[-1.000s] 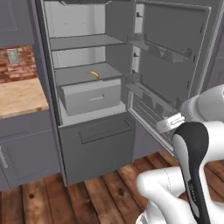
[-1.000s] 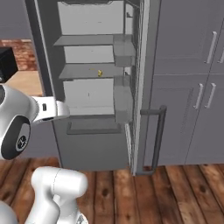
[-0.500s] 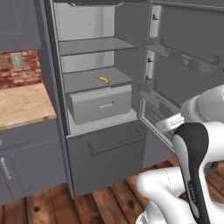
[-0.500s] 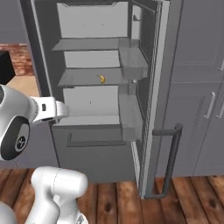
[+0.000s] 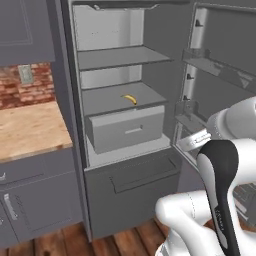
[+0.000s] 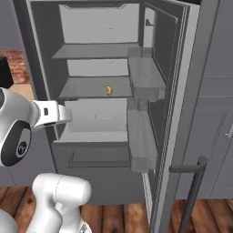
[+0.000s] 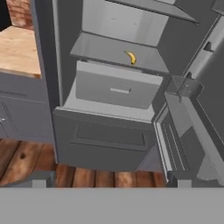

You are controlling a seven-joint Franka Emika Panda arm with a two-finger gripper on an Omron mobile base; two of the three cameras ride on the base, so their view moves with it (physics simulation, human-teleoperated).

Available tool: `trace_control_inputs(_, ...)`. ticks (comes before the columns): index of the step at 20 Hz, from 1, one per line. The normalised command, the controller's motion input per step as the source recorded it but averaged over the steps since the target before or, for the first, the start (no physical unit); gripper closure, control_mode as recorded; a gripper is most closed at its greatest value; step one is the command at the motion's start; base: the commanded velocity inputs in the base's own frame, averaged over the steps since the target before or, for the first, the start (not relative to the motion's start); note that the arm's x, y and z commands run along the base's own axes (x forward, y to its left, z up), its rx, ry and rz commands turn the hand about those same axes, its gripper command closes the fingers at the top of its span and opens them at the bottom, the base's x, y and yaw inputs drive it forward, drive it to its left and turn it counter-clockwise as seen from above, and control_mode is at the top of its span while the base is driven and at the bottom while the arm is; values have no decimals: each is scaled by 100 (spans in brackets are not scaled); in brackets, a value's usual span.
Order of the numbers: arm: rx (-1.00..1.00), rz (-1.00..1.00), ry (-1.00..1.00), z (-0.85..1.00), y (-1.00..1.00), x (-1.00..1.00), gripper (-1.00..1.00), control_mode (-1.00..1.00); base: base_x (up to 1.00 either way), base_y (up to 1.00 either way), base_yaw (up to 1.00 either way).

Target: Retrieve the tangerine and banana from the fridge and place them into the bowl on the dining table.

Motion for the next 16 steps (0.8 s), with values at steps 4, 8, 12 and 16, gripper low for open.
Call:
trace_control_inputs(4,0,0,0,0,0,0,-100,100,53,16,11)
trace_control_inputs(8,0,0,0,0,0,0,-100,100,56,14,12)
trace_control_inputs(12,0,0,0,0,0,0,-100,100,51,6,12)
trace_control_inputs(16,0,0,0,0,0,0,-100,100,47,3,13)
